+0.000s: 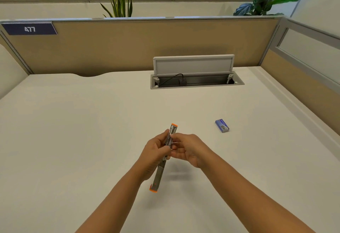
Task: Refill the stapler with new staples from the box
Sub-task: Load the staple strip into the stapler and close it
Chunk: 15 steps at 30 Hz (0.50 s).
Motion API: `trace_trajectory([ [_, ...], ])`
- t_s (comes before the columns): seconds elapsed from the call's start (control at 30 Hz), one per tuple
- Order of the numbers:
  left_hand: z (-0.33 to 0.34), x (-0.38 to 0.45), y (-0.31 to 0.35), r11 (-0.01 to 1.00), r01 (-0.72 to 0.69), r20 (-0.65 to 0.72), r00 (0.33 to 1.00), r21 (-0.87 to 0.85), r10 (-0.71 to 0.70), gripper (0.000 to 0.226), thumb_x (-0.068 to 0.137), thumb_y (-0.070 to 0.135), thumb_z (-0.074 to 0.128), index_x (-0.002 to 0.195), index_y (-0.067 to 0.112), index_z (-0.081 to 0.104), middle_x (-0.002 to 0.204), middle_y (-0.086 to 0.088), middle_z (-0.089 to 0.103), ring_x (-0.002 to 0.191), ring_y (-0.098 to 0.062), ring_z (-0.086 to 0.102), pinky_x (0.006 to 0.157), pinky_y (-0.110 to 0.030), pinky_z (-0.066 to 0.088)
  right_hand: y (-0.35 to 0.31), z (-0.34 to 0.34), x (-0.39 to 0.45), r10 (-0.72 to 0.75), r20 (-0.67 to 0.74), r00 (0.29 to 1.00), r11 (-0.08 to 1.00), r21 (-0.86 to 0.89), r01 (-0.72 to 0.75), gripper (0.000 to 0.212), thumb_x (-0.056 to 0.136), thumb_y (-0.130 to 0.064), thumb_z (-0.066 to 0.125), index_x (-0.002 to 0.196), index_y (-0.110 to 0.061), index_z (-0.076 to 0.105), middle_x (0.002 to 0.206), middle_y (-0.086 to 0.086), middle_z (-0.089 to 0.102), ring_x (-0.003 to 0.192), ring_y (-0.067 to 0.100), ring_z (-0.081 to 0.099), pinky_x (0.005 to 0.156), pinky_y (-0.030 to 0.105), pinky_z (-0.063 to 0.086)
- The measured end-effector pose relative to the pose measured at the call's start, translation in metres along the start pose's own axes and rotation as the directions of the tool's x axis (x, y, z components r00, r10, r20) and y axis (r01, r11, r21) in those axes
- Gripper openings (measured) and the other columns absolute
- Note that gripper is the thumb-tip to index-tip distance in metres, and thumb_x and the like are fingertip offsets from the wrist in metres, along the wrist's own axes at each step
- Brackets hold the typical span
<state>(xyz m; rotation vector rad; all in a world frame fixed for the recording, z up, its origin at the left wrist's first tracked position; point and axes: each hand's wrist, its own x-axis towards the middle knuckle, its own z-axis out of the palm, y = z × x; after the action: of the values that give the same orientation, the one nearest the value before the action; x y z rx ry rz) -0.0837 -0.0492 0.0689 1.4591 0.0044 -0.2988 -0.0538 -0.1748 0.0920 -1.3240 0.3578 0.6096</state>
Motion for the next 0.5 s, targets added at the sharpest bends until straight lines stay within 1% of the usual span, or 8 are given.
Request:
trace_trajectory([
  [0.03,0.001,0.0,0.0,0.998,-0.009,-0.017,1.0,0.07,0.01,0.061,0.066,0.009,0.048,0.122,0.029,0.06,0.078,0.001,0.058,0.062,-0.008,0.049,0.058,-0.015,0.043,0.0,0.001,0.0,0.001,0.002,1.0,1.0,0.011,-0.001,0.018,0.089,-0.013,0.051,0.085,-0.002,0.065,0.071,0.013,0.054,0.052,0.018,0.059,0.049,0.023,0.056],
  [0.1,0.001,0.001,-0.001,0.974,-0.036,-0.046,0.998,0.225,0.047,0.068,0.065,0.013,0.048,0.13,0.031,0.052,0.096,0.002,0.067,0.08,-0.008,0.061,0.07,-0.014,0.049,0.0,0.002,-0.002,0.007,0.012,1.0,1.0,0.025,-0.007,0.022,0.087,-0.01,0.046,0.08,-0.002,0.066,0.079,0.017,0.059,0.06,0.023,0.06,0.051,0.025,0.056],
  [0.17,0.002,0.001,-0.001,0.936,-0.063,-0.057,0.994,0.345,0.089,0.072,0.066,0.017,0.049,0.136,0.033,0.045,0.108,0.0,0.067,0.092,-0.009,0.06,0.079,-0.015,0.05,0.0,0.002,-0.003,0.014,0.017,1.0,0.999,0.033,-0.015,0.025,0.086,-0.01,0.044,0.078,-0.004,0.066,0.08,0.017,0.064,0.063,0.024,0.064,0.056,0.027,0.056],
  [0.27,0.002,0.001,0.001,0.903,-0.087,-0.051,0.992,0.42,0.12,0.075,0.067,0.02,0.049,0.14,0.033,0.039,0.105,-0.005,0.067,0.089,-0.014,0.06,0.079,-0.016,0.05,0.005,0.004,-0.002,-0.045,-0.058,0.997,0.999,0.007,0.046,0.019,0.087,-0.014,0.05,0.095,-0.006,0.064,0.091,0.016,0.068,0.071,0.023,0.067,0.061,0.027,0.057],
  [0.33,0.002,0.002,0.004,0.919,-0.057,-0.077,0.993,0.391,0.094,0.074,0.068,0.021,0.049,0.141,0.03,0.039,0.1,-0.005,0.066,0.087,-0.014,0.058,0.078,-0.018,0.048,0.015,0.003,0.001,-0.212,-0.177,0.961,0.973,-0.132,0.19,0.021,0.087,-0.017,0.054,0.107,-0.013,0.053,0.102,0.009,0.066,0.077,0.015,0.067,0.071,0.028,0.057],
  [0.37,0.001,0.002,0.005,0.932,-0.037,-0.086,0.994,0.362,0.073,0.072,0.069,0.02,0.05,0.14,0.028,0.04,0.097,-0.005,0.063,0.085,-0.014,0.056,0.076,-0.019,0.047,0.02,0.002,0.002,-0.348,-0.214,0.913,0.917,-0.278,0.285,0.023,0.086,-0.018,0.057,0.107,-0.019,0.049,0.105,0.003,0.064,0.078,0.008,0.065,0.074,0.026,0.056],
  [0.43,-0.001,0.002,0.006,0.958,-0.019,-0.079,0.996,0.287,0.044,0.063,0.079,0.008,0.05,0.14,0.024,0.043,0.092,-0.005,0.057,0.076,-0.014,0.05,0.069,-0.022,0.043,0.027,-0.002,0.002,-0.572,-0.135,0.809,0.729,-0.536,0.426,0.027,0.084,-0.022,0.061,0.106,-0.028,0.048,0.106,-0.012,0.057,0.08,-0.002,0.06,0.069,0.012,0.049],
  [0.5,-0.002,0.002,0.006,0.971,-0.012,-0.071,0.997,0.238,0.029,0.058,0.085,-0.001,0.048,0.138,0.022,0.046,0.089,-0.005,0.052,0.068,-0.012,0.044,0.064,-0.021,0.042,0.03,-0.006,0.004,-0.634,-0.024,0.773,0.583,-0.671,0.458,0.03,0.081,-0.026,0.066,0.108,-0.029,0.053,0.102,-0.019,0.055,0.08,-0.002,0.058,0.066,0.007,0.045],
])
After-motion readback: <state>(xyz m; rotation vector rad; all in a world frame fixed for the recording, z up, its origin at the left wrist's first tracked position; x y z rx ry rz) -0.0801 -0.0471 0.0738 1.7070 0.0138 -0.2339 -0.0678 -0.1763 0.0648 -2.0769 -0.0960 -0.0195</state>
